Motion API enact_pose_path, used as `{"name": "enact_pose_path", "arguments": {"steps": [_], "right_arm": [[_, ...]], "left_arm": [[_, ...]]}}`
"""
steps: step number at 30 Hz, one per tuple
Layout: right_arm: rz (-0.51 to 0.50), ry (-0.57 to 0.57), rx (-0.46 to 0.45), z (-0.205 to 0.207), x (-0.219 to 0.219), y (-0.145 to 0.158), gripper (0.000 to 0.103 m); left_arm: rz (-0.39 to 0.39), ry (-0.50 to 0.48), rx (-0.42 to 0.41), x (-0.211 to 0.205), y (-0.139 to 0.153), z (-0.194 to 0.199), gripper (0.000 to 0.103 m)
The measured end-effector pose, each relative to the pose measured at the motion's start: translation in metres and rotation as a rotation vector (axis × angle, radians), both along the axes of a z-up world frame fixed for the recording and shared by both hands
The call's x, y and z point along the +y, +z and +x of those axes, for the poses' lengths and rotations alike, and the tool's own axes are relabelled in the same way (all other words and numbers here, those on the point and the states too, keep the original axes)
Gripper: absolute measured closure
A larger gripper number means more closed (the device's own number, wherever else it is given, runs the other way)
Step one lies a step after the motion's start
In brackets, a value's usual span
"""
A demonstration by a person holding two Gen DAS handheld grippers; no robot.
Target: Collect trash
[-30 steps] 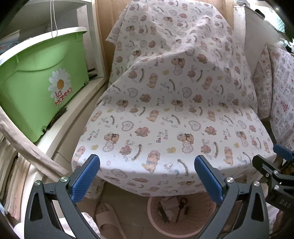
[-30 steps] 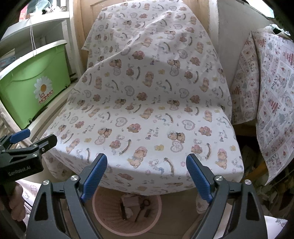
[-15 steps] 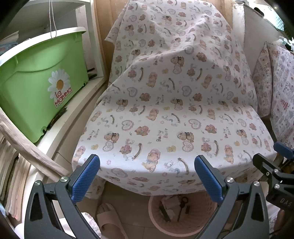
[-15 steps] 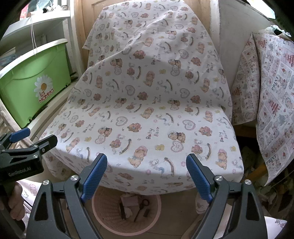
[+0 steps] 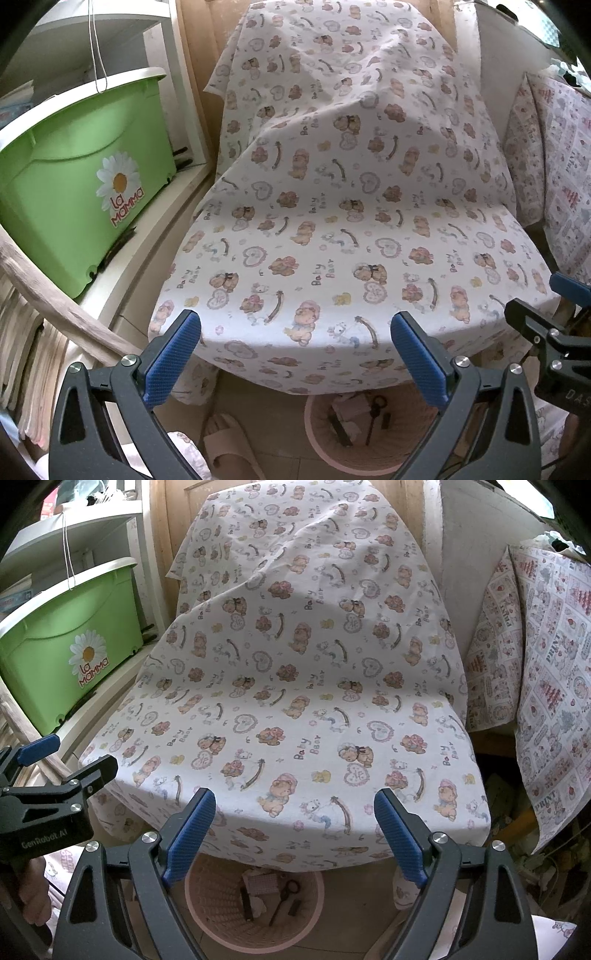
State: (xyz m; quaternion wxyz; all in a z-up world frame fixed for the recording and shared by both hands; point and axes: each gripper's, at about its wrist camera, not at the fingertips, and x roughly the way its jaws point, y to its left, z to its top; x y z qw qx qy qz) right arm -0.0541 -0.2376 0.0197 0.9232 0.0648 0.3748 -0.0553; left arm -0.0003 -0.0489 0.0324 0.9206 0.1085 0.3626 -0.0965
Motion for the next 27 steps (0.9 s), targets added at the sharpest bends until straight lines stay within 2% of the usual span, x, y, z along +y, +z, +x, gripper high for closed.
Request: {"name": "enact_pose_path", "arguments": {"steps": [27], "right_arm": [[0.004, 0.001, 0.003, -0.0004, -0.0006, 0.0001, 0.014]], "left_arm": [[-0.018, 0.025, 0.003, 0.0029, -0.0009, 0.0051, 0.001]]}}
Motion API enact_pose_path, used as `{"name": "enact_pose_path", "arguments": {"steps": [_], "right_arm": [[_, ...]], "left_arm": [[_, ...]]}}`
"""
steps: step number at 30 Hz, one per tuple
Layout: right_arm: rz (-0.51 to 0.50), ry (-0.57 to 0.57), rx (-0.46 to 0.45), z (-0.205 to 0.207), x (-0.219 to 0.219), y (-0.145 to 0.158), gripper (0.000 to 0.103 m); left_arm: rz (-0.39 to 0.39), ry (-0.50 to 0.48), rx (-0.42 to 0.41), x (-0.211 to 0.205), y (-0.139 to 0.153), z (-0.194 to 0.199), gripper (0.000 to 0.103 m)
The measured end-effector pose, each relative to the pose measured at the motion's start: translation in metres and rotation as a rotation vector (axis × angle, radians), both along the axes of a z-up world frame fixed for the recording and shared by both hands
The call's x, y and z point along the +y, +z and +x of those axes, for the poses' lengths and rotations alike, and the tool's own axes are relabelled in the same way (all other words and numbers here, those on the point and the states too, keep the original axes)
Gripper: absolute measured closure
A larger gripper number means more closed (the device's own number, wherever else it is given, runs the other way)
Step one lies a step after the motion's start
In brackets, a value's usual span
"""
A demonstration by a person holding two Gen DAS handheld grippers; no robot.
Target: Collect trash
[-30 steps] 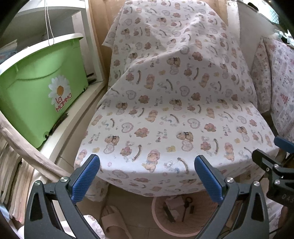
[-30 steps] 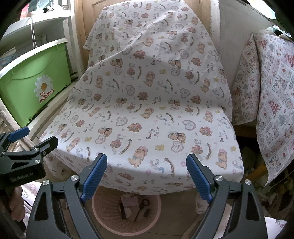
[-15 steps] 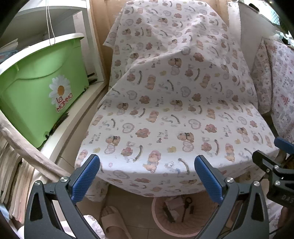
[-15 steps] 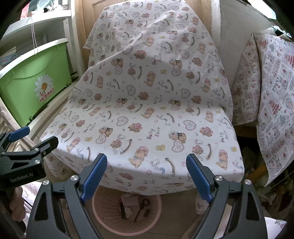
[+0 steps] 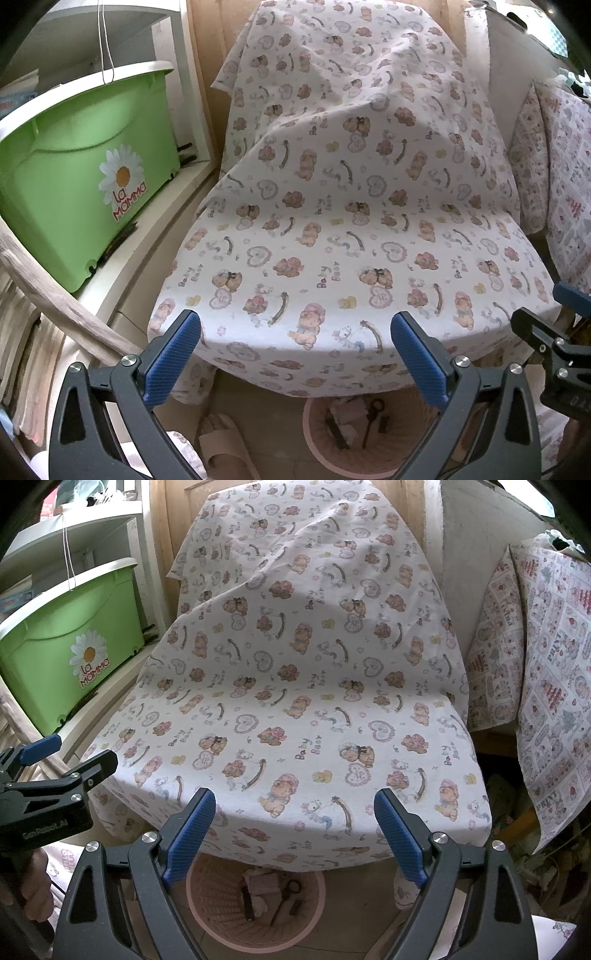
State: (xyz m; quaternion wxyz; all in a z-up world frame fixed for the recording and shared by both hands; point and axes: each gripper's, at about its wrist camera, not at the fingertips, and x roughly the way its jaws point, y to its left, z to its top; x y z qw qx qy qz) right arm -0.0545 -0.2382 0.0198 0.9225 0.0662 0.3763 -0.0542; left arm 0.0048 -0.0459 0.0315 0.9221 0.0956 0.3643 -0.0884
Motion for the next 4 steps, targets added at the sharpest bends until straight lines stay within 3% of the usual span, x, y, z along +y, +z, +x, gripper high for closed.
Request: {"name": "enact_pose_path", "arguments": {"steps": [4], "right_arm": [[0.003, 0.006, 0.002, 0.001, 0.0005, 0.0, 0.014]], "left_arm": [[-0.003, 0.015, 0.009, -0.0006, -0.0054, 0.0046, 0.001]]}}
